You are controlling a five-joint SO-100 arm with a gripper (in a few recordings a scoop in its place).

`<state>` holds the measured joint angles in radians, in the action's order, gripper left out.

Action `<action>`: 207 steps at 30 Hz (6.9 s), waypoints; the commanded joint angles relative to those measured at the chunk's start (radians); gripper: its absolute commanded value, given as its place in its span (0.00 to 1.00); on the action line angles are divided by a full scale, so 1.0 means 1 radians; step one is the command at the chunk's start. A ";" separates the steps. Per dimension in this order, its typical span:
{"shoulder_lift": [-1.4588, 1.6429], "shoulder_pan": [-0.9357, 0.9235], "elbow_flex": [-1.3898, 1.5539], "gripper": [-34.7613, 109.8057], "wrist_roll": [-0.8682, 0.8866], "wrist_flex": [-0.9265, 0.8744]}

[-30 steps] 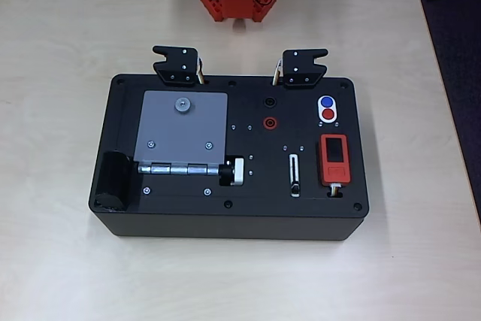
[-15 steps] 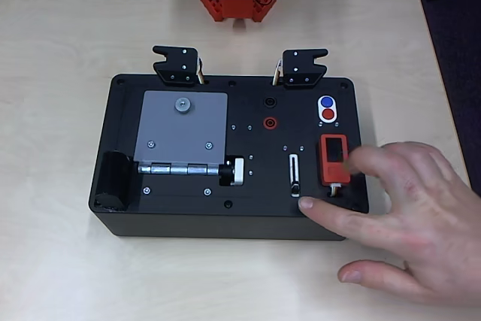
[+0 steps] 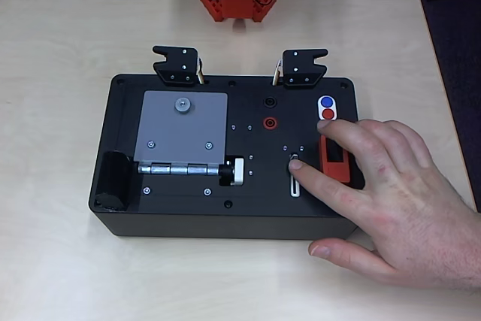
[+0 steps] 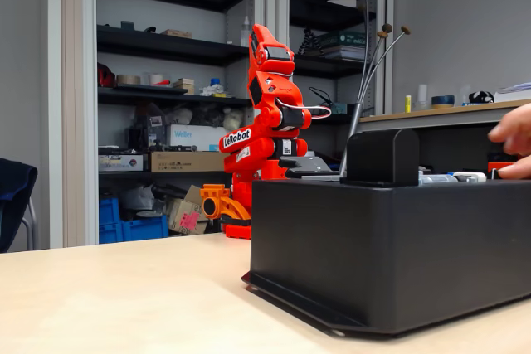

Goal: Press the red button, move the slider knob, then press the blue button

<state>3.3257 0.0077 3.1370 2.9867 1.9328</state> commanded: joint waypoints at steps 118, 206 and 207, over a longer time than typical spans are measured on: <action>-0.867 0.305 -1.046 0.31 -1.399 -2.835; -1.378 0.397 -1.157 0.95 -1.278 -2.869; -1.374 0.396 -1.152 0.95 -1.279 -2.867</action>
<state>1.9067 0.4004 1.9712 1.6874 -0.9265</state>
